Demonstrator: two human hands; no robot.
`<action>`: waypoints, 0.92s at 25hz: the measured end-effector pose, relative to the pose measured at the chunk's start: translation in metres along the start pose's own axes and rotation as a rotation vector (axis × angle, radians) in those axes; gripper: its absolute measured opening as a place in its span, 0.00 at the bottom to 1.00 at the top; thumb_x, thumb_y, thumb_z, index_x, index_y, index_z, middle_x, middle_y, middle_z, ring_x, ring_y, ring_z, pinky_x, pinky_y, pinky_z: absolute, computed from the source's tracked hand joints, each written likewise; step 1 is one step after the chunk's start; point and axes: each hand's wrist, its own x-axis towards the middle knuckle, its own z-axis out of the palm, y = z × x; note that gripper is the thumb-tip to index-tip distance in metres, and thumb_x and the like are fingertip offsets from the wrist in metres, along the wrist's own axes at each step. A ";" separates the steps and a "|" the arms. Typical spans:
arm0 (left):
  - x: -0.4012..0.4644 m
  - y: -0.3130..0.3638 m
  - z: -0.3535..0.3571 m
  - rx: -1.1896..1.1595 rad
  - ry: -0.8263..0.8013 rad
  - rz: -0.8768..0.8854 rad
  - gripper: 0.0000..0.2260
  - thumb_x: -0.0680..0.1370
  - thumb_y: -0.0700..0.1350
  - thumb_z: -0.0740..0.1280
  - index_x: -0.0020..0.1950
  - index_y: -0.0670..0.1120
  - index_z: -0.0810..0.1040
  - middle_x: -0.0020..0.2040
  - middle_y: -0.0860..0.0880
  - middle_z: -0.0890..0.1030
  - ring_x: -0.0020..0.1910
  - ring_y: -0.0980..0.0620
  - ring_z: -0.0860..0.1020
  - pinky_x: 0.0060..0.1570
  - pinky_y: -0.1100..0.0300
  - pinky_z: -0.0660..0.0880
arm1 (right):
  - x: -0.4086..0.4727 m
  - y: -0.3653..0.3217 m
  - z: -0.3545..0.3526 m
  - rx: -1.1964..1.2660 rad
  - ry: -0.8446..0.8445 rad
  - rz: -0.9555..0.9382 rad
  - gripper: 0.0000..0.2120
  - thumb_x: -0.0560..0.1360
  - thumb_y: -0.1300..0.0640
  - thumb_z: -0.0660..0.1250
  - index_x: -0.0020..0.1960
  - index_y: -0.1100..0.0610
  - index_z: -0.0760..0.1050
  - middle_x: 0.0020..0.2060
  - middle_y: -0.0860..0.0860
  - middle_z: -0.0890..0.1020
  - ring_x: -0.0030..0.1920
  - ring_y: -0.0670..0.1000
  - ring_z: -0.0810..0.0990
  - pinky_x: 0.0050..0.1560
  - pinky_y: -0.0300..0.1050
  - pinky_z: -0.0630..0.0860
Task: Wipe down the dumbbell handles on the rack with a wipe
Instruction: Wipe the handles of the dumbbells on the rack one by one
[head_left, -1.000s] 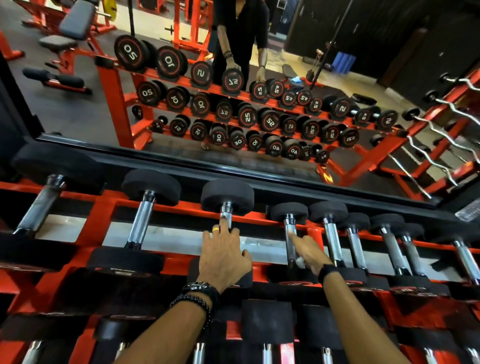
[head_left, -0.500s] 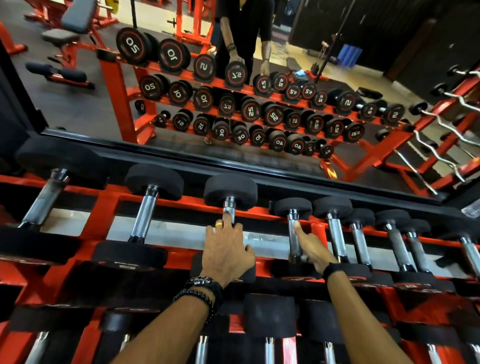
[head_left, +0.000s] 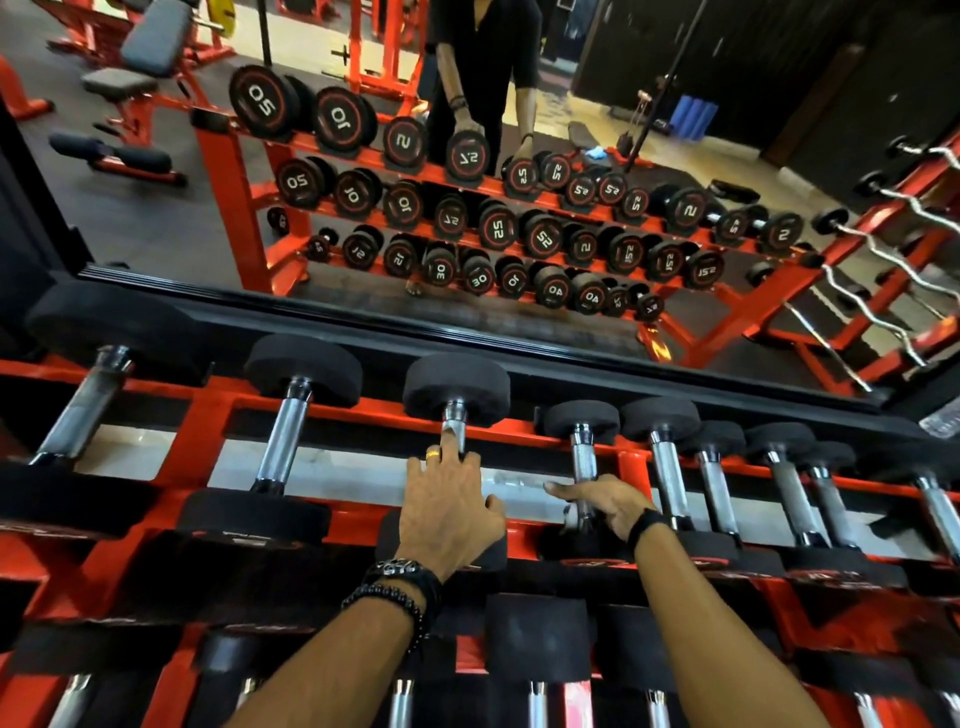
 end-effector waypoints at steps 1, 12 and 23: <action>0.000 0.000 0.000 0.005 -0.002 0.004 0.20 0.74 0.57 0.60 0.61 0.48 0.75 0.74 0.43 0.65 0.62 0.47 0.71 0.63 0.49 0.69 | 0.003 0.002 0.002 -0.032 0.022 0.001 0.46 0.53 0.46 0.85 0.62 0.68 0.73 0.54 0.58 0.80 0.56 0.58 0.77 0.60 0.49 0.73; -0.001 0.000 -0.001 0.016 0.010 0.006 0.20 0.75 0.58 0.61 0.62 0.48 0.75 0.74 0.43 0.65 0.62 0.47 0.71 0.63 0.50 0.69 | -0.018 0.004 -0.010 -0.650 0.222 -0.180 0.24 0.63 0.48 0.80 0.48 0.56 0.71 0.45 0.50 0.78 0.44 0.52 0.77 0.41 0.43 0.74; 0.000 -0.002 0.001 0.026 0.017 0.011 0.21 0.74 0.58 0.60 0.62 0.48 0.75 0.74 0.43 0.65 0.62 0.47 0.72 0.62 0.50 0.70 | -0.022 -0.004 -0.016 -0.681 0.294 -0.214 0.12 0.70 0.66 0.70 0.36 0.58 0.67 0.34 0.53 0.71 0.38 0.53 0.74 0.31 0.40 0.68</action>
